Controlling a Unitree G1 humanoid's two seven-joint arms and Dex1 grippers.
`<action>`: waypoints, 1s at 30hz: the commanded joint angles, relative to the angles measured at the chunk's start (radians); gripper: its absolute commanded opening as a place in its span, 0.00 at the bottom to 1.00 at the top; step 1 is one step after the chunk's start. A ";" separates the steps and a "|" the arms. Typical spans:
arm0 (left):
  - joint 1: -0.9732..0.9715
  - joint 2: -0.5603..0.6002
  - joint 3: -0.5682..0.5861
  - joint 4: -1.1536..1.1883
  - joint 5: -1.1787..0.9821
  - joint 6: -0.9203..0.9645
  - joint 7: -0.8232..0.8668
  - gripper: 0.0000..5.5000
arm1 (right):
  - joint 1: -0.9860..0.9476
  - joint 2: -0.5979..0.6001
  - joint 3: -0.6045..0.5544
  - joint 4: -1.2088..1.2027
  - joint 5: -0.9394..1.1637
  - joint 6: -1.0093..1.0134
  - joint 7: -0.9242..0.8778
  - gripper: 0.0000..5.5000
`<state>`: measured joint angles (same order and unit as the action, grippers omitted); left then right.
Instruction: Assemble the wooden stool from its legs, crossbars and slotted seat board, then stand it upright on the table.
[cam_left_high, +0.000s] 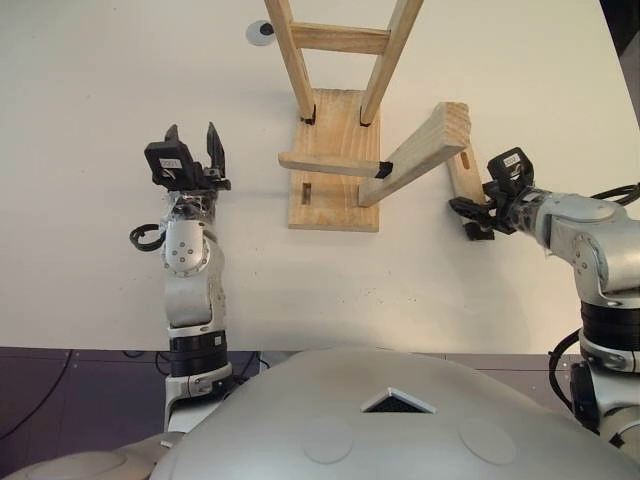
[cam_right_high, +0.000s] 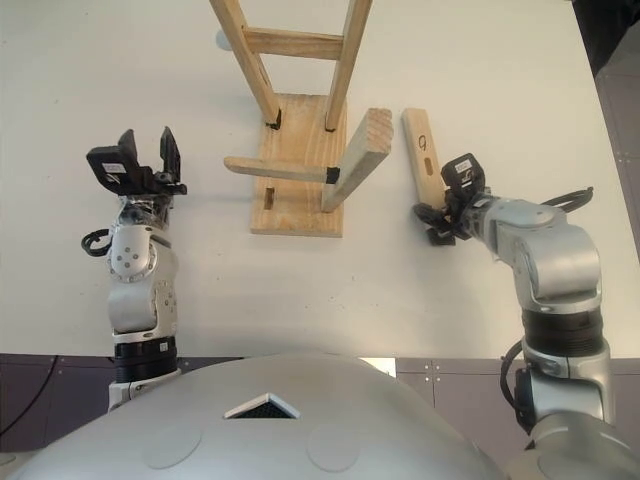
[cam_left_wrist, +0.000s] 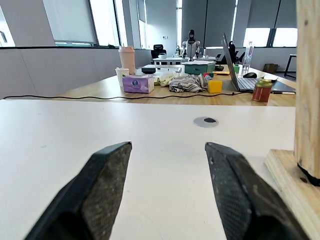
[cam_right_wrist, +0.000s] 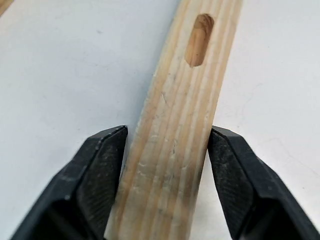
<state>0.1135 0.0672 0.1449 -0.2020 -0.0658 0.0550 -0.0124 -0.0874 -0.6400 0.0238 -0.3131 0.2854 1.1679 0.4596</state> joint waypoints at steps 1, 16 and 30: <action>-0.102 0.037 0.027 -0.028 -0.004 -0.047 -0.001 0.49 | -0.030 0.013 -0.042 0.140 -0.014 -0.111 0.004 0.38; -0.612 0.185 0.096 -0.177 -1.098 0.387 -0.412 0.69 | -0.716 0.093 -0.267 0.299 0.438 -0.414 0.368 0.37; -0.864 0.298 0.071 0.021 -1.330 0.695 -0.582 0.72 | -0.532 0.103 -0.167 -0.017 0.673 -0.310 0.468 0.37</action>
<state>-0.7229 0.3545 0.2183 -0.1951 -1.3824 0.7240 -0.5789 -0.6360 -0.5545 -0.1486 -0.3166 0.9437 0.8719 0.9320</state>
